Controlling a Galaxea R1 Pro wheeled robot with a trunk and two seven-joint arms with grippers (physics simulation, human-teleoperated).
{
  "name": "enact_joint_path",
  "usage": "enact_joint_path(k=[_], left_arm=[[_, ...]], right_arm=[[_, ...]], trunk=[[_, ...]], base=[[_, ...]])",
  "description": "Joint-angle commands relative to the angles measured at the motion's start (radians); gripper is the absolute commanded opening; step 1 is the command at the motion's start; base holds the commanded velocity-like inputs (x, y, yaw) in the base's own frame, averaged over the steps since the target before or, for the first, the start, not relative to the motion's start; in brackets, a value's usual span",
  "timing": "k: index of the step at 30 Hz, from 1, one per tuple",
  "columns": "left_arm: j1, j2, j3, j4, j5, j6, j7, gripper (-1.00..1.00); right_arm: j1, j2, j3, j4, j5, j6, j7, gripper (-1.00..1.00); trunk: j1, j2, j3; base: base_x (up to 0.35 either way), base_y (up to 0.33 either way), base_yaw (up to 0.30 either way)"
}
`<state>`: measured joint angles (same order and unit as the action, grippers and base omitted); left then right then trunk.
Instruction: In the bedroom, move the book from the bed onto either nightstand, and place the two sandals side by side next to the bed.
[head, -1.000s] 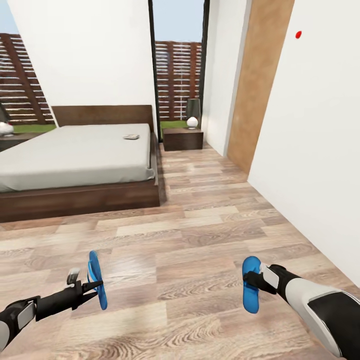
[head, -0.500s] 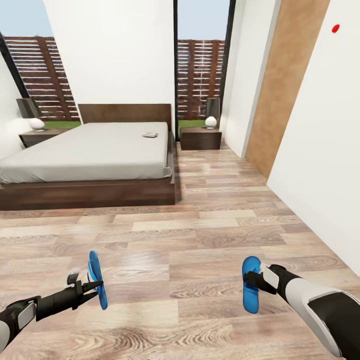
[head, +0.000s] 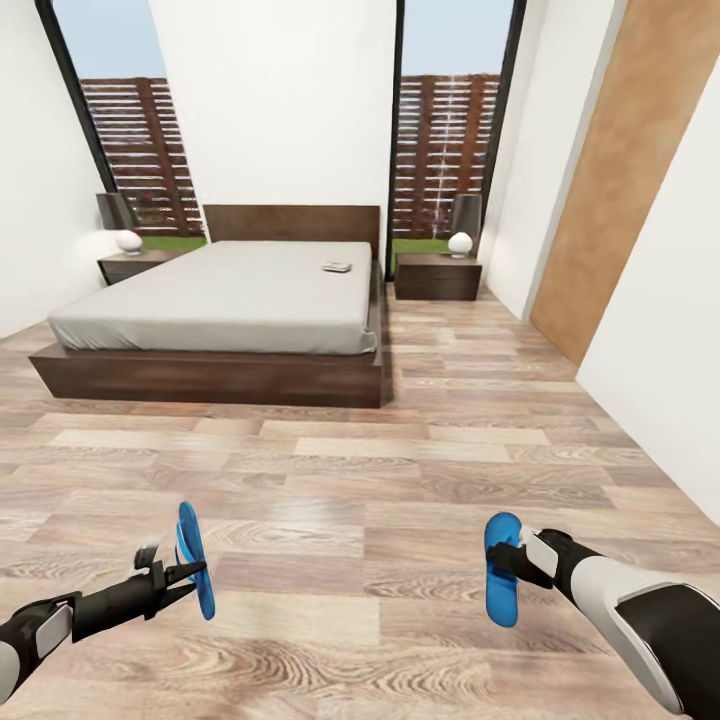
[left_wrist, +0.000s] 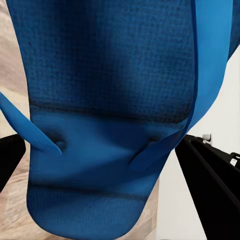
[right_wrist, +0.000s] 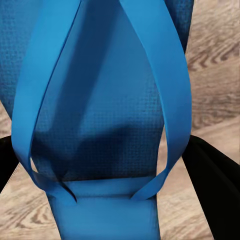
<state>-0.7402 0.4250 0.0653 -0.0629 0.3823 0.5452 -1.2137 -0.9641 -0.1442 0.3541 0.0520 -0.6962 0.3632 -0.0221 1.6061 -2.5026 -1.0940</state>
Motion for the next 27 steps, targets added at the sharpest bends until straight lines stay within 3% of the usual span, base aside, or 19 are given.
enact_joint_path(k=[1,13,27], left_arm=[[-0.001,0.000,0.010,0.000,-0.004,0.010,-0.003,-1.00],[-0.001,0.000,0.010,0.000,-0.004,0.010,-0.004,-1.00],[-0.001,0.000,0.010,0.000,-0.003,0.010,-0.004,-1.00]], right_arm=[[-0.001,0.000,0.008,0.000,-0.012,0.003,-0.002,-1.00],[-0.001,-0.001,0.007,0.000,-0.012,0.004,0.000,-1.00],[0.001,-0.004,0.006,0.000,-0.013,0.002,-0.002,-1.00]], trunk=[[0.000,0.000,-0.001],[0.000,0.000,-0.005],[0.000,0.000,-0.006]], base=[[0.000,0.000,0.234],[0.000,0.000,0.221],[0.000,0.000,0.025]])
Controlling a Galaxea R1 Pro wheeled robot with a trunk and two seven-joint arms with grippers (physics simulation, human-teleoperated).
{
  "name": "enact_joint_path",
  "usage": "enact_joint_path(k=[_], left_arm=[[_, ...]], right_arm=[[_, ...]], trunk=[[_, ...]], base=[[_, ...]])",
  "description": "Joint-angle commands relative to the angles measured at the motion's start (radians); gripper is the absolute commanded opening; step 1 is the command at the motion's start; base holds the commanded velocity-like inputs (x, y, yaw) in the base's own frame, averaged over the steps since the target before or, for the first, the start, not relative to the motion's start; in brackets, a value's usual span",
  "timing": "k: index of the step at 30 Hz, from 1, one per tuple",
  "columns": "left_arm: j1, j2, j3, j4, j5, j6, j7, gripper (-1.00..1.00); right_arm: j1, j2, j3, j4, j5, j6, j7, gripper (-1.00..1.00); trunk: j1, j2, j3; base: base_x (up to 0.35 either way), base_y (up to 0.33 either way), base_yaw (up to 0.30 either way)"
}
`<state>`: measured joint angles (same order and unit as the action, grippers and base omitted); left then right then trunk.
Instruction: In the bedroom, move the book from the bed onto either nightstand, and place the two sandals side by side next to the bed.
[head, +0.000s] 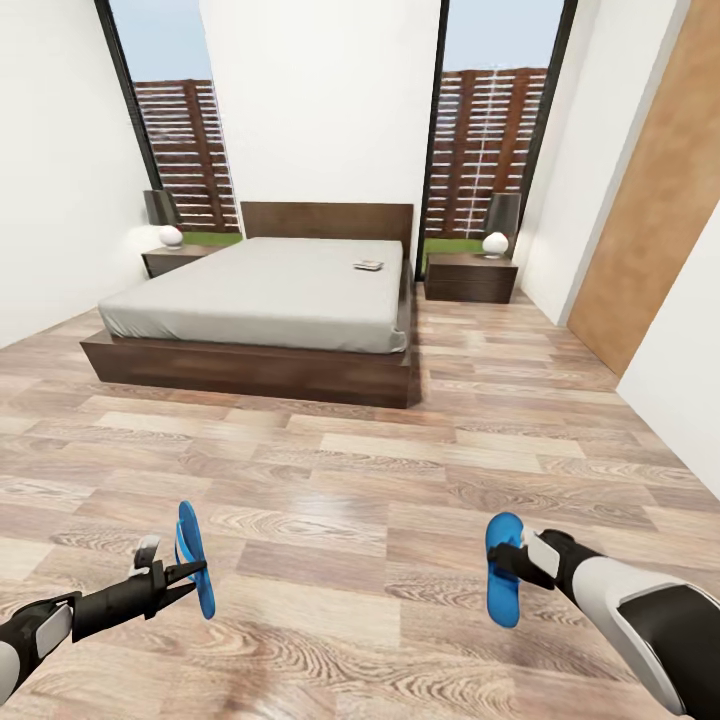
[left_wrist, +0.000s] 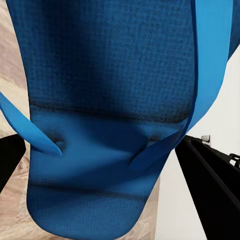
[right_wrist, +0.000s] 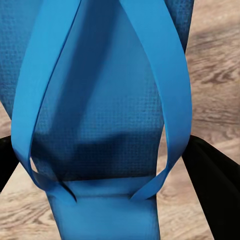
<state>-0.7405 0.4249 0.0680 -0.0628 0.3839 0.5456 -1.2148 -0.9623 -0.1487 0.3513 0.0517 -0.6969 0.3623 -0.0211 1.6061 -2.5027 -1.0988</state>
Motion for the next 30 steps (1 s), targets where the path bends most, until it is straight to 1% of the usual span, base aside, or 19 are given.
enact_joint_path(k=[1,5,7,8,11,16,23,30], left_arm=[[0.000,0.000,0.007,0.000,-0.005,0.010,-0.002,-1.00],[0.000,0.000,0.007,0.000,-0.005,0.010,-0.002,-1.00],[0.007,0.011,0.007,0.003,-0.011,0.013,-0.005,-1.00],[0.007,0.014,0.007,0.003,-0.011,0.013,-0.005,-1.00],[0.007,0.014,0.007,0.003,-0.011,0.013,-0.005,-1.00],[0.036,0.013,0.007,0.016,-0.013,0.013,-0.005,-1.00],[0.075,0.012,0.007,0.021,-0.014,0.011,-0.006,-1.00],[0.077,0.013,0.007,0.021,-0.014,0.011,-0.006,-1.00]], right_arm=[[0.001,0.001,0.009,0.000,-0.012,0.003,-0.001,-1.00],[0.011,0.000,0.008,0.000,-0.014,-0.001,0.001,-1.00],[0.023,0.012,0.000,0.005,-0.023,0.006,0.003,-1.00],[0.029,0.012,0.000,0.005,-0.024,0.006,0.003,-1.00],[0.033,0.012,0.000,0.005,-0.024,0.006,0.003,-1.00],[0.060,0.024,-0.002,0.003,-0.023,0.000,0.006,-1.00],[0.100,0.027,-0.004,0.002,-0.022,-0.005,0.004,-1.00],[0.141,0.026,-0.004,0.002,-0.023,-0.005,0.009,-1.00]], trunk=[[0.000,0.000,-0.001],[0.000,0.000,-0.001],[0.000,0.000,-0.001],[0.000,0.000,-0.001],[0.000,0.000,-0.001],[0.000,0.000,-0.001],[0.000,0.000,-0.001],[0.000,0.000,-0.001]], base=[[0.000,0.000,0.001],[0.000,0.000,0.000],[0.000,0.000,0.000],[0.000,0.000,0.000],[0.000,0.000,0.000],[0.000,0.000,0.000],[0.000,0.000,0.000],[0.000,0.000,0.000]])
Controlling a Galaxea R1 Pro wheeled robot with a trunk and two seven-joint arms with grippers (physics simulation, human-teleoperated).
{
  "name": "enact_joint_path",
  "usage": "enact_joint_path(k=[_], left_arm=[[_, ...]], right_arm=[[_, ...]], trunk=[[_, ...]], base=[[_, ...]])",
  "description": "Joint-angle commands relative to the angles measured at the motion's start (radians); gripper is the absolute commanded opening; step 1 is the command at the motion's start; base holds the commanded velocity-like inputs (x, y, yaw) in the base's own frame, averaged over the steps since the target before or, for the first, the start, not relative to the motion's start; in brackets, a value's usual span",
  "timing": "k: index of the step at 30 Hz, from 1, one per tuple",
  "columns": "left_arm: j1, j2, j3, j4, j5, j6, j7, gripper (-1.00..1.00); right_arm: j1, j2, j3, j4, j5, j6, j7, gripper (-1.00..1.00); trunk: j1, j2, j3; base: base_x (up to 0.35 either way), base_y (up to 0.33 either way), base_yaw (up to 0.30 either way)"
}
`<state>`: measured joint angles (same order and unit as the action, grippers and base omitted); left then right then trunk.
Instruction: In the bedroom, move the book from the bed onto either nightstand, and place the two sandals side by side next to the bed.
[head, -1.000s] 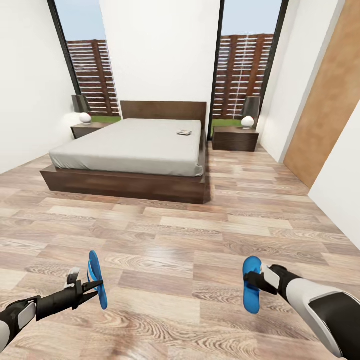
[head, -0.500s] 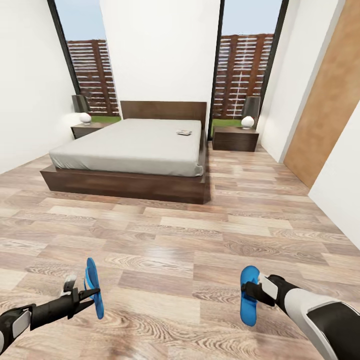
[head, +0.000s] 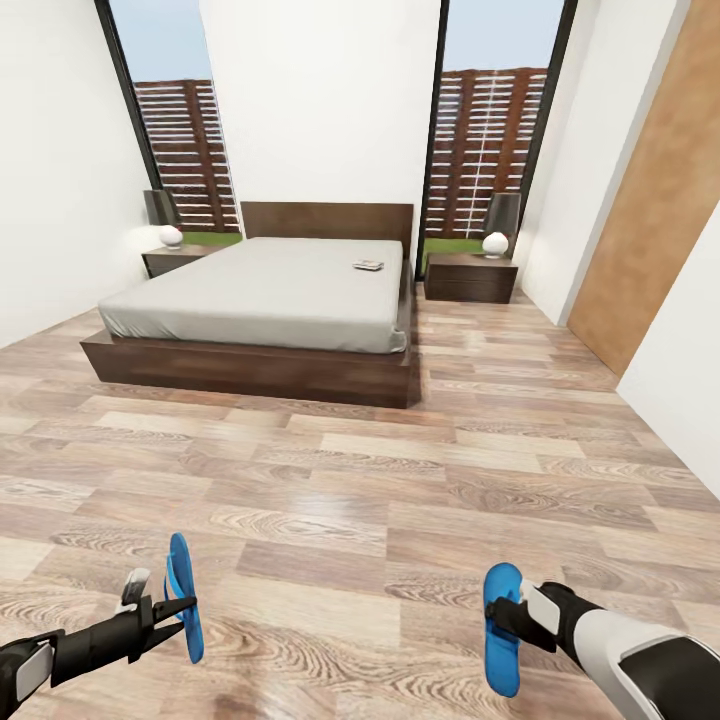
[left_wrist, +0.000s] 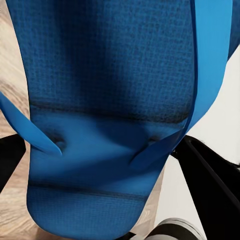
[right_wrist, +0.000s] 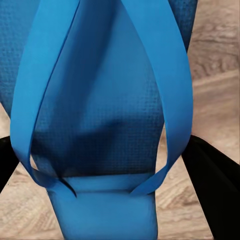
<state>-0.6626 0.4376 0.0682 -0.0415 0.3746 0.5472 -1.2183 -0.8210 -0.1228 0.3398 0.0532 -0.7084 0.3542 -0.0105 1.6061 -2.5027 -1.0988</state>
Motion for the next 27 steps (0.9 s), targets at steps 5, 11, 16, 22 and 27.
enact_joint_path(k=[5,11,16,22,27], left_arm=[[0.000,0.000,0.007,0.000,-0.005,0.010,-0.003,-1.00],[0.000,0.000,0.007,0.000,-0.005,0.009,-0.003,-1.00],[0.000,0.000,0.007,0.000,-0.005,0.008,-0.003,-1.00],[0.001,0.000,0.007,0.000,-0.005,0.008,-0.003,-1.00],[0.001,0.000,0.007,0.000,-0.005,0.008,-0.003,-1.00]], right_arm=[[0.028,0.000,0.007,0.000,-0.013,0.003,0.000,-1.00],[0.028,0.000,0.007,0.000,-0.014,0.003,0.000,-1.00],[0.028,0.000,0.007,0.000,-0.015,0.003,0.002,-1.00],[0.028,0.000,0.007,0.000,-0.020,0.003,0.003,-1.00],[0.028,-0.001,0.006,0.000,-0.023,0.003,0.004,-1.00]], trunk=[[0.000,0.000,-0.001],[0.000,0.000,-0.001],[0.000,0.000,-0.001],[0.000,0.000,-0.001],[0.000,0.000,-0.001]], base=[[0.000,0.000,0.000],[0.000,0.000,0.000],[0.000,0.000,0.000],[0.000,0.000,0.000],[0.000,-0.001,0.000]])
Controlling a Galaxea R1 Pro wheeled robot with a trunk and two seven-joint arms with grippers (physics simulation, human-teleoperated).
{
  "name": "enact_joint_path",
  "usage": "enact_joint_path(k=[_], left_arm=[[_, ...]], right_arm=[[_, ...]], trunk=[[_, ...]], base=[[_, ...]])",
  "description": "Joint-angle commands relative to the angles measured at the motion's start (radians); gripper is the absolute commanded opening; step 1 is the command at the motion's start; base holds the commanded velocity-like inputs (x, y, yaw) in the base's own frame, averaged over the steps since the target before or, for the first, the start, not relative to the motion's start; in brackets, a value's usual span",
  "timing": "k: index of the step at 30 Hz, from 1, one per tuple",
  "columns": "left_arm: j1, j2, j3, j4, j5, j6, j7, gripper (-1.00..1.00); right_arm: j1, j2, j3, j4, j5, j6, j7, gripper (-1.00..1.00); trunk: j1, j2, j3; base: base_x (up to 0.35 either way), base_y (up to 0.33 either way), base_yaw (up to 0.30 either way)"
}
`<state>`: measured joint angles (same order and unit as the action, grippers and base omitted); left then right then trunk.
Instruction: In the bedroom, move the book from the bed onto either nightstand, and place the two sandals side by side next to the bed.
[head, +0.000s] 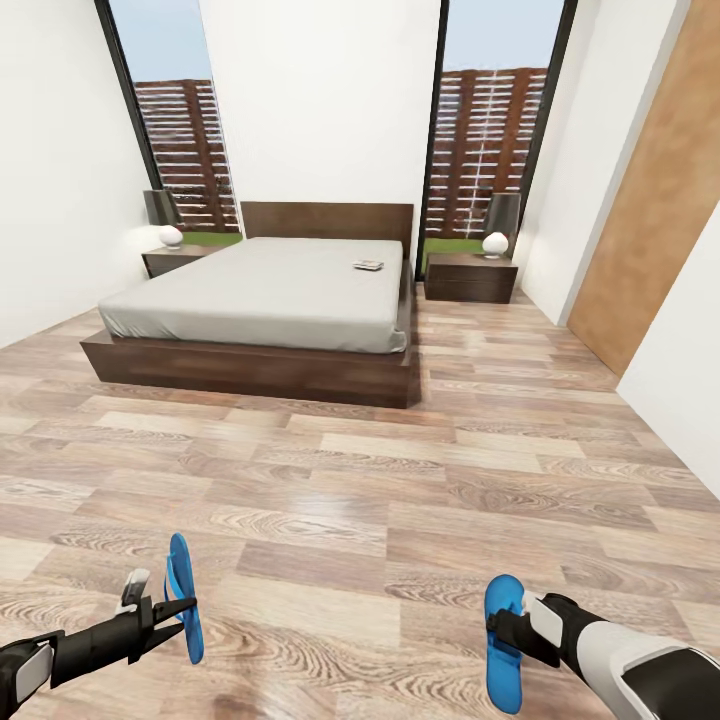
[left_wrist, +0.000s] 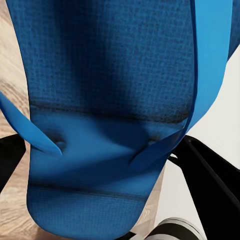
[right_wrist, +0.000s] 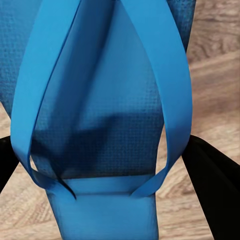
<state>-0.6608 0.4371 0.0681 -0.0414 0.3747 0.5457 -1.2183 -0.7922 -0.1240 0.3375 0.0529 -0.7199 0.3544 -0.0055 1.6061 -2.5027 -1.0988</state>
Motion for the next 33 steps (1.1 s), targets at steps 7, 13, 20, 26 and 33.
enact_joint_path(k=[7,13,20,26,33], left_arm=[[0.000,0.000,0.007,0.000,-0.005,0.010,-0.002,-1.00],[0.000,0.000,0.007,0.000,-0.005,0.010,-0.002,-1.00],[0.000,0.000,0.007,0.001,-0.005,0.010,-0.001,-1.00],[0.000,0.000,0.007,0.001,-0.005,0.010,0.000,-1.00],[0.000,0.000,0.007,0.001,-0.005,0.010,-0.001,-1.00]], right_arm=[[-0.001,0.000,0.008,0.001,-0.012,0.003,-0.001,-1.00],[-0.001,0.000,0.008,0.001,-0.012,0.003,-0.002,-1.00],[-0.001,0.000,0.009,0.001,-0.011,0.001,-0.004,-1.00],[-0.001,0.000,0.008,0.000,-0.011,0.000,-0.003,-1.00],[-0.001,-0.001,0.008,-0.001,-0.012,0.001,-0.001,-1.00]], trunk=[[0.000,0.000,-0.001],[0.000,0.000,-0.001],[0.000,0.000,-0.001],[0.000,0.000,-0.001],[0.000,0.000,-0.001]], base=[[0.000,-0.081,0.000],[0.000,-0.170,0.000],[0.007,-0.169,0.000],[0.084,-0.165,0.000],[0.121,-0.160,-0.084]])
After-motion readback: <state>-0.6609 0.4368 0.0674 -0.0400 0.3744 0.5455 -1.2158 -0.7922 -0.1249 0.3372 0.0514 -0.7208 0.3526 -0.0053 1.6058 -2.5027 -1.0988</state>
